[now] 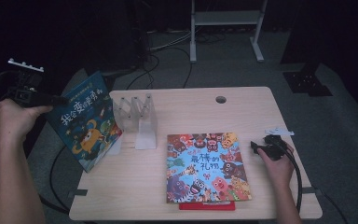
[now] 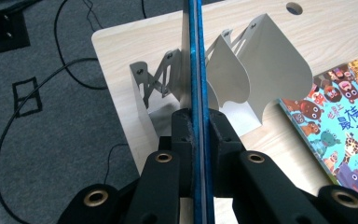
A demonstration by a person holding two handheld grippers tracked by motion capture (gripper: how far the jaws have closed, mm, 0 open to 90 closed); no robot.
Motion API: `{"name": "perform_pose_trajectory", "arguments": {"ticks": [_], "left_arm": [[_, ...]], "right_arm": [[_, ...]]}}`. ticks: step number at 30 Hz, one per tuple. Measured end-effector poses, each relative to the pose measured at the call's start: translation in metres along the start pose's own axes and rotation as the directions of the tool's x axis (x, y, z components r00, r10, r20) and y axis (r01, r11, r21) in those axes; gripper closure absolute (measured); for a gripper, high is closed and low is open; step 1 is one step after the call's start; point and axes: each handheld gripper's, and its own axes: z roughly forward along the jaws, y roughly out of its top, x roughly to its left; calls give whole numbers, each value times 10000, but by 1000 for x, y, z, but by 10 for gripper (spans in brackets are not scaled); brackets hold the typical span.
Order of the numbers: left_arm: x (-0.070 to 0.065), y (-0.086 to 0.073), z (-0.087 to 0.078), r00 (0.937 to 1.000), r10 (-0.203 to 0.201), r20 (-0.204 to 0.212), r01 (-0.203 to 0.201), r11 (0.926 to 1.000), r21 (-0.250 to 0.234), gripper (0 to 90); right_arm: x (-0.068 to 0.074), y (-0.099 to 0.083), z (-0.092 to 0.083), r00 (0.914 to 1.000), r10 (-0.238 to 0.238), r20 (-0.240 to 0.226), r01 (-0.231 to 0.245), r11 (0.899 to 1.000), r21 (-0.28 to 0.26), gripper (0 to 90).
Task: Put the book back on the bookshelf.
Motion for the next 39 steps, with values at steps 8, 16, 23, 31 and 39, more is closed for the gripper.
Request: {"name": "perform_pose_trajectory", "arguments": {"ticks": [8,16,23,31,39], "left_arm": [[-6,-14,-2,9998,167,-92,-163,9989,444,821],[-6,-15,1,9989,281,374,-296,9988,394,781],[-6,8,8,9986,455,268,-470,9972,581,748],[-5,31,18,9986,535,23,-534,9930,1055,769],[-9,36,30,9983,579,54,-581,9926,1067,783]], "right_arm": [[0,0,0,10000,-52,-56,52,10000,-2,310],[0,0,0,10000,-54,-55,54,10000,-5,310],[0,0,0,10000,-46,-58,46,10000,-2,310],[0,0,0,10000,-51,-54,51,10000,1,310],[0,0,0,10000,-52,-55,52,10000,1,310]]}}
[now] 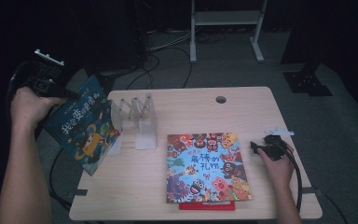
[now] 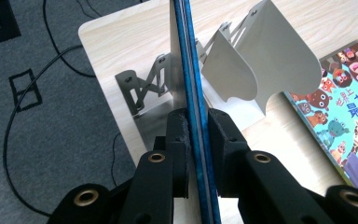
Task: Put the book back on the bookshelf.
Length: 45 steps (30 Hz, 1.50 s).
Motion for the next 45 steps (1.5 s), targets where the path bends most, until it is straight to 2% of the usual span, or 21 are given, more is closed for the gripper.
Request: {"name": "perform_pose_trajectory", "arguments": {"ticks": [3,4,6,14,17,22,27,31,34,37,39,41,43,45], "left_arm": [[-1,1,-1,9987,-190,-469,194,9998,83,811],[1,1,-1,9987,-320,-399,321,9995,17,820],[2,0,-2,9989,-291,-370,288,9996,-69,827],[14,4,-1,9953,-756,-599,746,9970,-184,827],[17,6,-1,9952,-838,-505,824,9962,-278,826],[16,7,4,9934,-980,-595,951,9942,-507,825],[11,10,7,9940,-837,-707,802,9955,-509,822],[10,10,7,9931,-984,-638,955,9943,-469,821],[10,10,2,9849,-1441,-965,1436,9896,-117,826],[12,5,-1,9819,-1633,-959,1632,9866,-89,826],[13,3,-3,9806,-1670,-1023,1663,9860,-152,825],[15,0,-4,9769,-1874,-1029,1852,9822,-301,825],[15,-1,-3,9756,-1880,-1139,1840,9819,-448,821],[15,-1,0,9759,-1953,-977,1893,9796,-675,818]], "right_arm": [[0,0,0,10000,0,-1,0,10000,1,310],[0,0,0,10000,2,-3,-2,10000,2,310],[0,0,0,10000,0,-3,0,10000,1,310],[0,0,0,10000,3,-3,-3,10000,2,310],[0,0,0,10000,12,-3,-12,10000,10,310],[0,0,0,10000,11,1,-11,10000,-9,310],[0,0,0,10000,-4,0,4,10000,11,310],[0,0,0,10000,-7,2,7,10000,12,310],[0,0,0,10000,-10,-3,10,10000,13,310],[0,0,0,10000,-3,1,3,10000,-2,310],[0,0,0,10000,-3,0,3,10000,1,310],[0,0,0,10000,0,-1,0,10000,2,310],[0,0,0,10000,-5,3,5,10000,-4,310],[0,0,0,10000,-7,2,7,10000,-4,310]]}}
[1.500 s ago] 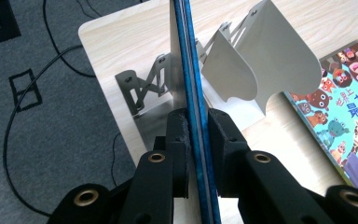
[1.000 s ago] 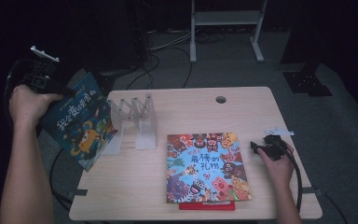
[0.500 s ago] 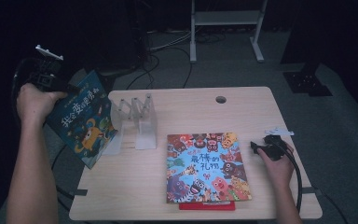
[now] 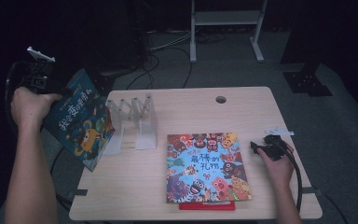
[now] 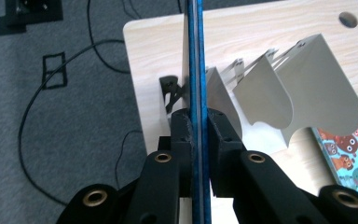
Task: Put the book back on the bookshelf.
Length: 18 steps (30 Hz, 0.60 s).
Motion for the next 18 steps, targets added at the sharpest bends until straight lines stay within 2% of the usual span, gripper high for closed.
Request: {"name": "perform_pose_trajectory", "arguments": {"ticks": [6,10,14,18], "left_arm": [[-1,3,1,9997,238,-87,-237,9997,110,807],[-1,2,-2,9991,404,-99,-404,9992,13,760],[-4,4,-8,9983,571,-141,-571,9984,1,750],[-9,10,-22,9961,831,-298,-837,9963,-199,743]], "right_arm": [[0,0,0,10000,2,-1,-2,10000,3,310],[0,0,0,10000,7,1,-7,10000,4,310],[0,0,0,10000,8,1,-8,10000,4,310],[0,0,0,10000,6,3,-6,10000,2,310]]}}
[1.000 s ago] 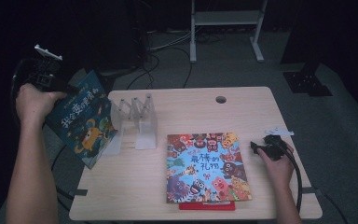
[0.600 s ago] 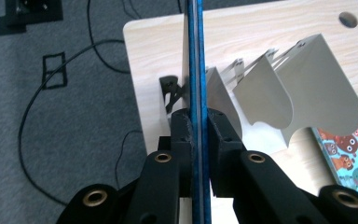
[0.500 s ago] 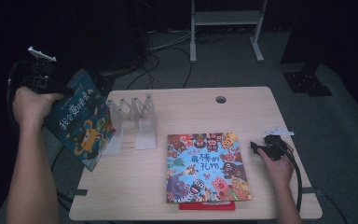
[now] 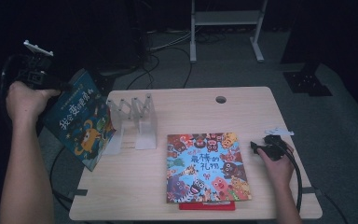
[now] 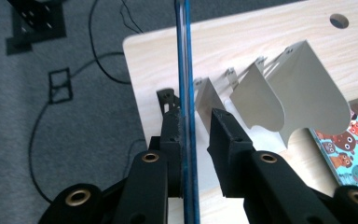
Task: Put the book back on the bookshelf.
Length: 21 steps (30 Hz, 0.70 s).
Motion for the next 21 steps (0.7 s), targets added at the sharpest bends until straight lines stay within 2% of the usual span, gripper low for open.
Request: {"name": "perform_pose_trajectory", "arguments": {"ticks": [2,6,9,12,16,21], "left_arm": [[-3,4,-7,10000,97,-21,-98,9998,-178,742],[-12,9,-17,9992,409,-42,-410,9989,-216,745],[-22,10,-15,9966,811,146,-808,9965,-209,743],[-30,8,-10,9935,1082,351,-1075,9939,-231,698],[-44,3,0,9841,1662,626,-1652,9860,-206,615],[-64,-9,13,9661,2461,781,-2428,9688,-497,466]], "right_arm": [[0,0,0,10000,3,0,-3,10000,1,310],[0,0,0,10000,0,-1,0,10000,-1,310],[0,0,0,10000,2,-2,-2,10000,1,310],[0,0,0,10000,0,0,0,10000,0,310],[0,0,0,10000,8,-16,-8,10000,13,305],[1,0,0,9997,-128,-192,128,9999,27,292]]}}
